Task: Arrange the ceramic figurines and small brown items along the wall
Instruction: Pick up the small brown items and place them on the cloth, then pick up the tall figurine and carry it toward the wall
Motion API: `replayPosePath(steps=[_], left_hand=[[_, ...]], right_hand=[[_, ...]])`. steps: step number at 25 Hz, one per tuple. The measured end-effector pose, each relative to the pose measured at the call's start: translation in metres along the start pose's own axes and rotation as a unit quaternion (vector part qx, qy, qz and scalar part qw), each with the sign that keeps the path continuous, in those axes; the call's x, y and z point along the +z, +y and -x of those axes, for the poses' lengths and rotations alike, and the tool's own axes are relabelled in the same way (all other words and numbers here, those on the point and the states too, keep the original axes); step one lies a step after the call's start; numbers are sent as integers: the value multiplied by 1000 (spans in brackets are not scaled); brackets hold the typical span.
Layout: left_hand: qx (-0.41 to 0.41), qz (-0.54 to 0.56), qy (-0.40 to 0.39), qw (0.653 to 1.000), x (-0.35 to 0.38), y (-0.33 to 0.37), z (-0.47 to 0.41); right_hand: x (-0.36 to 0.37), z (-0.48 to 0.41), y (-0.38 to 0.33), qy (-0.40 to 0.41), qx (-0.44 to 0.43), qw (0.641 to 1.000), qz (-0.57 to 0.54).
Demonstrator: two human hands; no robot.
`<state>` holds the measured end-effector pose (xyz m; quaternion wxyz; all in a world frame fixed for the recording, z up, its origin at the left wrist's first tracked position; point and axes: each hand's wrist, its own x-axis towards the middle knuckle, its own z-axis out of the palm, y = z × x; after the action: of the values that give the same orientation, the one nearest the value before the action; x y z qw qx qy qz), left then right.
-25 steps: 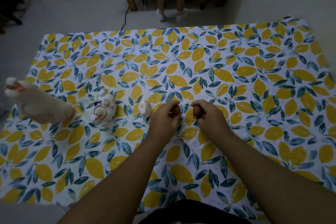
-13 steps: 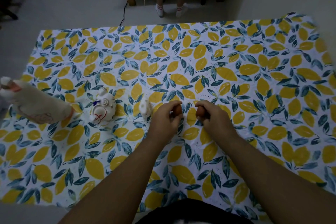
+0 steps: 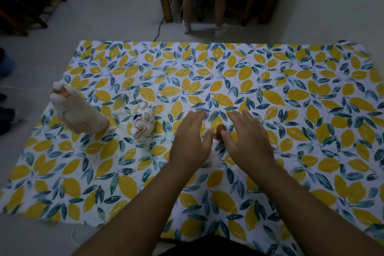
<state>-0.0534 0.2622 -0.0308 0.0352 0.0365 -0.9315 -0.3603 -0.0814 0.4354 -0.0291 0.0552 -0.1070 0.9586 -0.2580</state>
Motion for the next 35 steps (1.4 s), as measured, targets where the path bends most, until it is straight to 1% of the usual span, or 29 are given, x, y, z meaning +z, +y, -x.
replayPosePath(steps=[5,9,11,14,16,18,19,21,23,25,28,30,32,35], left_hand=[[-29,-35,52,998,-80,-44,18],[-51,-52,92,993,-148,-94,34],[-62,-54,114,990,-178,-121,39],[-35,-48,169,984,-218,-164,42],[-43,-22,192,980,-236,-193,38],[-84,34,175,980,-248,-219,29],[-103,60,153,981,-251,-230,23],[-121,108,86,983,-256,-249,8],[-110,194,10,975,-262,-262,-5],[-84,280,-43,955,-266,-273,-10],[-39,299,-88,949,-272,-284,-9],[-26,293,-95,951,-274,-287,-8],[-29,296,-84,951,-277,-286,-7],[-33,286,-35,957,-288,-271,-8]], right_hand=[[25,-19,-95,-38,-84,994,57],[60,-31,-179,-55,-136,987,63],[78,-38,-219,-63,-151,985,55],[106,-52,-273,-69,-162,984,43],[124,-62,-300,-95,-141,985,10],[141,-69,-321,-127,-89,986,-62],[147,-71,-329,-143,-65,983,-99],[159,-75,-338,-153,-36,974,-162],[167,-76,-342,-147,-15,967,-207],[171,-74,-344,-131,3,962,-239],[177,-70,-344,-124,9,955,-269],[176,-70,-347,-131,15,948,-288],[171,-70,-350,-144,13,940,-307],[152,-67,-351,-134,-4,926,-353]])
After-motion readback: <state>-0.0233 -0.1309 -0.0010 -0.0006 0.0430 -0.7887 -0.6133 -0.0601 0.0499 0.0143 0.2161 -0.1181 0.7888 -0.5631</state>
